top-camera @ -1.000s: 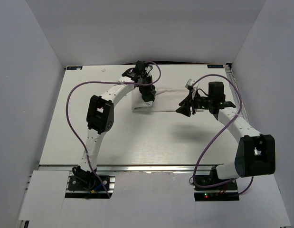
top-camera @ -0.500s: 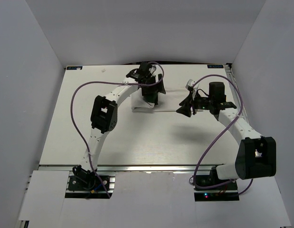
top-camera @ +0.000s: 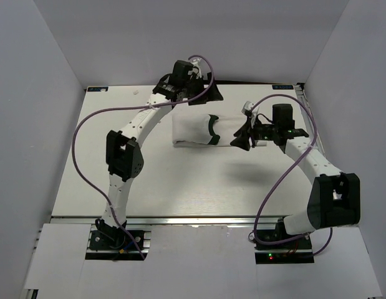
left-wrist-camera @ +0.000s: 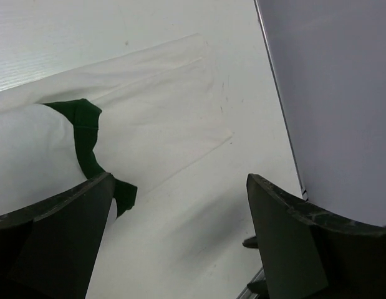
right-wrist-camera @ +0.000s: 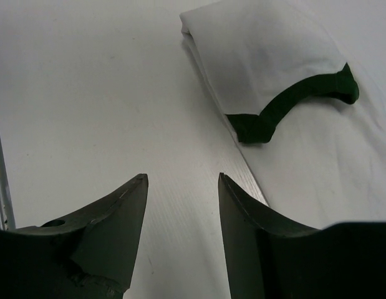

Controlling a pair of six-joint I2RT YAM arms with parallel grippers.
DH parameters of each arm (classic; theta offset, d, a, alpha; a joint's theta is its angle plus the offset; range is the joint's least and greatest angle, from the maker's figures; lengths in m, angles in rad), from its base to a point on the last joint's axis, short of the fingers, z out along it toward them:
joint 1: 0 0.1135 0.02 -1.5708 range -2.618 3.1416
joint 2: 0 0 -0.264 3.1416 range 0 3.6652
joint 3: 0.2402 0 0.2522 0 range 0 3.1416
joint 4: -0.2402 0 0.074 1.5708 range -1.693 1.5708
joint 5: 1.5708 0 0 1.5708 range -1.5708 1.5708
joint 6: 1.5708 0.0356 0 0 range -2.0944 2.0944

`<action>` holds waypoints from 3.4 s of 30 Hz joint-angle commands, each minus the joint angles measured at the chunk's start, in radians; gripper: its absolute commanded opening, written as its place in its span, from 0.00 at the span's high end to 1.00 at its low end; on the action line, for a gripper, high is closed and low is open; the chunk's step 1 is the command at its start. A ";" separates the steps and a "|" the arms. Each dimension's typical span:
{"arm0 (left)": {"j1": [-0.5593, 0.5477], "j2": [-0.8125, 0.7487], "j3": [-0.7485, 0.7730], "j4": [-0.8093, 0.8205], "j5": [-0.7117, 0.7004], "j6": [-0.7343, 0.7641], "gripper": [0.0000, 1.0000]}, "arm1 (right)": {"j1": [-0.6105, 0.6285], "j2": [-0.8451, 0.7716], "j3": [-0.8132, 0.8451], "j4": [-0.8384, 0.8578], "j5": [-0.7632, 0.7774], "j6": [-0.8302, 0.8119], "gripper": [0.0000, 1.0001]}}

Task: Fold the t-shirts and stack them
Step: Fold the folded rectangular tshirt in 1/3 of the way, then grab one side of the 2/3 rectangular tshirt with right arm

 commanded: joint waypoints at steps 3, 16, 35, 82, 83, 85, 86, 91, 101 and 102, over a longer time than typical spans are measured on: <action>0.052 -0.241 -0.239 0.045 -0.066 0.079 0.03 | 0.066 0.086 0.127 0.035 -0.016 0.037 0.47; 0.184 -0.327 -0.828 0.378 0.185 0.027 0.86 | 0.187 0.528 0.396 0.269 0.004 0.576 0.83; 0.216 -0.201 -0.960 0.412 0.201 0.085 0.97 | 0.187 0.789 0.453 0.290 0.070 0.638 0.86; 0.297 -0.934 -1.373 0.490 0.090 -0.056 0.09 | -0.229 0.712 0.693 -0.205 0.625 0.328 0.11; 0.297 -0.942 -1.379 0.490 0.090 -0.056 0.09 | -0.229 0.720 0.698 -0.212 0.614 0.325 0.11; 0.297 -0.950 -1.396 0.492 0.087 -0.066 0.09 | -0.223 0.740 0.699 -0.223 0.599 0.316 0.11; 0.299 -0.954 -1.402 0.492 0.089 -0.069 0.09 | -0.221 0.745 0.696 -0.231 0.591 0.310 0.11; 0.299 -0.957 -1.416 0.492 0.089 -0.074 0.09 | -0.201 0.757 0.672 -0.237 0.558 0.291 0.11; 0.300 -0.962 -1.423 0.489 0.092 -0.077 0.09 | -0.160 0.803 0.686 -0.258 0.547 0.305 0.12; 0.300 -0.963 -1.426 0.489 0.090 -0.077 0.09 | -0.160 0.808 0.690 -0.263 0.548 0.305 0.13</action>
